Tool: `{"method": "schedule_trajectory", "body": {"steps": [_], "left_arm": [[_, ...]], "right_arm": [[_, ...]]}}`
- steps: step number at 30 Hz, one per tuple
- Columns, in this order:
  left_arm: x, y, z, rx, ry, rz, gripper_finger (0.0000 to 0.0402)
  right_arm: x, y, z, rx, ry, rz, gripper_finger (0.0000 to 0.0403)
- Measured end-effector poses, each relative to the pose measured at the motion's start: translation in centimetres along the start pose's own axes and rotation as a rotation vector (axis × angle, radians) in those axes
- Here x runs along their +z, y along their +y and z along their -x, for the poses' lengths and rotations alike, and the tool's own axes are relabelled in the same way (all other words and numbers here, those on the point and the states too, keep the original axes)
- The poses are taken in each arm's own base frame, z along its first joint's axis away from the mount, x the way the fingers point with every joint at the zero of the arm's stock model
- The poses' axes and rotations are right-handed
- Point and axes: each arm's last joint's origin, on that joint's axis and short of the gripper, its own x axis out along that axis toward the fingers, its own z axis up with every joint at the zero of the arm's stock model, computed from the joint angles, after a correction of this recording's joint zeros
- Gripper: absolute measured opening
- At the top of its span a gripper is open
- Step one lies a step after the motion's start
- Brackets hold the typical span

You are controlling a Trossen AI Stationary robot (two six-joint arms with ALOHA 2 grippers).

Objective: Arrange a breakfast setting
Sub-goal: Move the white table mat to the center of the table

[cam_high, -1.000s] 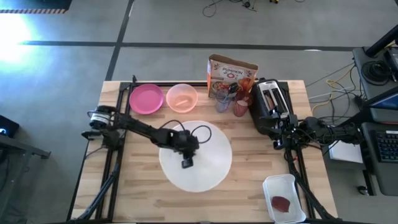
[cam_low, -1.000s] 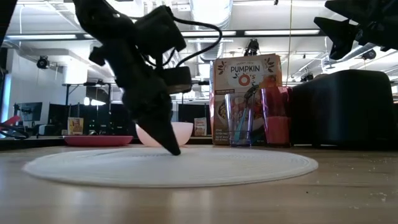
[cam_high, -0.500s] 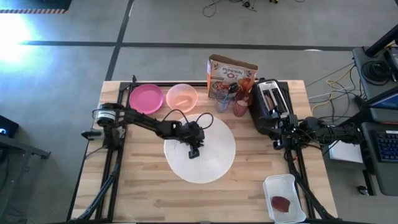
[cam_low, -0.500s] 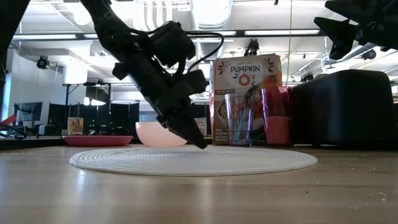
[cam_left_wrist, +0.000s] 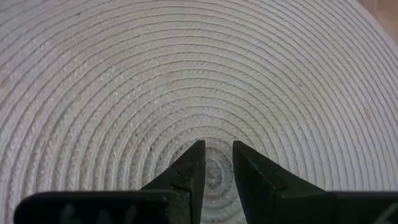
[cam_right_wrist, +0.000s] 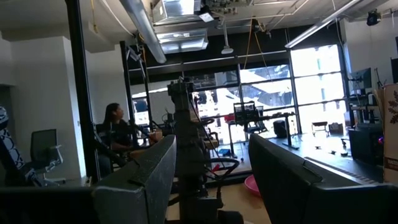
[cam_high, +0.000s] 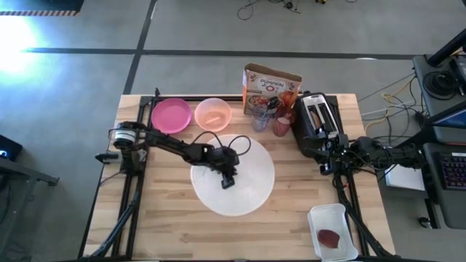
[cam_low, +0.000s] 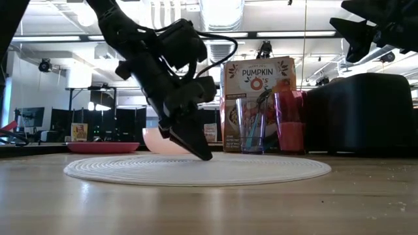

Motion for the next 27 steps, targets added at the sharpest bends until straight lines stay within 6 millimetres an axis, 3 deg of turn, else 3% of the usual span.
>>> {"method": "schedule_trajectory", "body": {"steps": [11,20,27], "left_arm": [[0.0,-0.7,-0.1,-0.020,-0.018,0.017,0.0066],[1.8,-1.5,0.3,-0.045,-0.077,-0.023,0.0066],[2.4,-2.2,1.2,0.009,0.101,-0.026,0.0066]], "right_arm": [[0.0,0.0,0.0,0.000,0.000,0.000,0.0192],[0.0,0.0,0.0,0.000,0.000,0.000,0.0192],[0.0,0.0,0.0,0.000,0.000,0.000,0.0192]]}}
